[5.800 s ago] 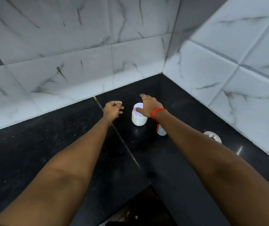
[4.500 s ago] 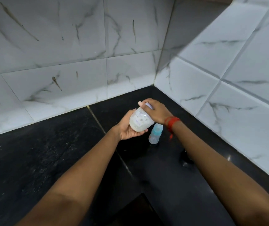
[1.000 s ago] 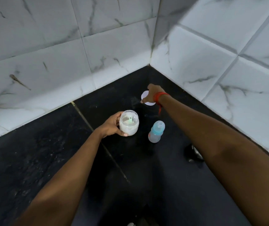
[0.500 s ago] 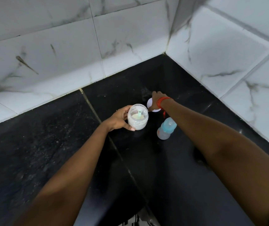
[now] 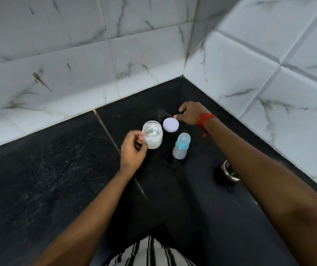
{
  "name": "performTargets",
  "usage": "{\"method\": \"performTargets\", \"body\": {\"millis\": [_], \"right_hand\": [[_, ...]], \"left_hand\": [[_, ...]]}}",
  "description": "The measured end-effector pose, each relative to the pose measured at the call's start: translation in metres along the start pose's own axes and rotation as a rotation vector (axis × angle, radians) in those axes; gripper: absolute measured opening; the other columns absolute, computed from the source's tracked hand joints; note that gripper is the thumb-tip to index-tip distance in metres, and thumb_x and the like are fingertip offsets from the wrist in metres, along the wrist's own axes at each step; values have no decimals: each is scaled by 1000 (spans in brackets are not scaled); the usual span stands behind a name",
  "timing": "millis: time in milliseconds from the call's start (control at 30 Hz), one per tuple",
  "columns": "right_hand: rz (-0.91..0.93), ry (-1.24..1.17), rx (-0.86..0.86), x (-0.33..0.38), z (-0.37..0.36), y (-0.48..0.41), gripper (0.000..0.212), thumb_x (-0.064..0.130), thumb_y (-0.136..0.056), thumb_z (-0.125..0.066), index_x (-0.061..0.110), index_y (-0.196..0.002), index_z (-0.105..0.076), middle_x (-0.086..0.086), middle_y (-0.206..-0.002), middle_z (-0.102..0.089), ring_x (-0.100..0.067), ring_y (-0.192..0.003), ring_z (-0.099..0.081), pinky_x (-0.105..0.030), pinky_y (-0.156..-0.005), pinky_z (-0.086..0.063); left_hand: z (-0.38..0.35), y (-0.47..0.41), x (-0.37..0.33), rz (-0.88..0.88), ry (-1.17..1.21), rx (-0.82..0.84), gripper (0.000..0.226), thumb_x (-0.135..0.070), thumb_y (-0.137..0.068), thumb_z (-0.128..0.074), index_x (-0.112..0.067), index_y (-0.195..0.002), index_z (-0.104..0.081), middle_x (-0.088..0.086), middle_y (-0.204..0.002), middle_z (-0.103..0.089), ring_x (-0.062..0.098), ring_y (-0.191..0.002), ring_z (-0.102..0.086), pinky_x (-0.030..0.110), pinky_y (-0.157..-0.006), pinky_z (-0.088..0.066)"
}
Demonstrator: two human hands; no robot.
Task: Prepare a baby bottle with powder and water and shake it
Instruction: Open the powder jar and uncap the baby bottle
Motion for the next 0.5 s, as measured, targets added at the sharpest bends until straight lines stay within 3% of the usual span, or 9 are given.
{"method": "performTargets", "body": {"millis": [67,233,333,400,500], "right_hand": [[28,4,9,7,-1,22,47,52,-82,-71,22,-118,-65,-2,-113,-68,-24,-104,-65,-40,-93,-54],[39,69,23,8,-25,62,69,56,-79,-74,21,-135,-56,-8,-130,-63,-29,-117,-62,-40,-99,-51],[-13,60,8,0,-37,74,71,55,-82,-71,21,-140,-51,-11,-136,-57,-32,-124,-58,-42,-102,-49],[-55,36,14,-6,-43,80,66,51,-84,-69,21,-139,-51,-12,-135,-57,-34,-124,-58,-42,-102,-49],[-97,16,30,-12,-51,86,52,48,-83,-67,18,-124,-59,-11,-125,-64,-34,-114,-62,-40,-93,-52]], "left_hand": [[-43,22,-12,-66,-50,196,31,-10,-86,-75,-18,-114,-64,-4,-99,-65,12,-87,-63,28,-75,-55],[-129,38,-4,48,-64,475,75,-33,-77,-87,-19,-142,-51,-16,-130,-58,-3,-118,-56,20,-104,-48],[-153,30,3,133,-37,511,76,-37,-70,-90,-22,-136,-54,-8,-127,-66,6,-118,-64,33,-103,-54],[-162,26,12,203,-37,499,66,-35,-70,-88,-22,-129,-61,-4,-121,-71,14,-114,-69,37,-100,-56],[-163,22,25,292,6,477,53,-42,-64,-84,-27,-112,-69,-6,-104,-77,11,-99,-73,42,-93,-60]]}}
Point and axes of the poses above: each hand's wrist, its own y-axis away from the middle knuckle, its own z-axis out of the back of the hand, x = y × z, the point moved 9 cm from there along -y, towards the middle knuckle
